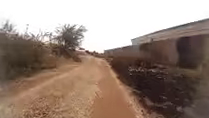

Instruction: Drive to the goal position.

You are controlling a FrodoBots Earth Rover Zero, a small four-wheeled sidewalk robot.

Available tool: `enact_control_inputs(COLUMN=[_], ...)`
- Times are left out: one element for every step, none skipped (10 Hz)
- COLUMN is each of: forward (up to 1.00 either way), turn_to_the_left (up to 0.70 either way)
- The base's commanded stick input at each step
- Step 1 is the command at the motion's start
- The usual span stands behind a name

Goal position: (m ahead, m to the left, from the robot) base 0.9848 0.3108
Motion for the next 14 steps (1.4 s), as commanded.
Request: enact_control_inputs(forward=[0.5,0.5,0.5,0.5,0.5,0.5,0.5,0.5,0.5,0.5,0.5,0.5,0.5,0.5], turn_to_the_left=[0.0,0.0,0.0,0.0,0.0,0.0,0.0,0.0,0.0,0.0,0.0,0.0,0.0,0.0])
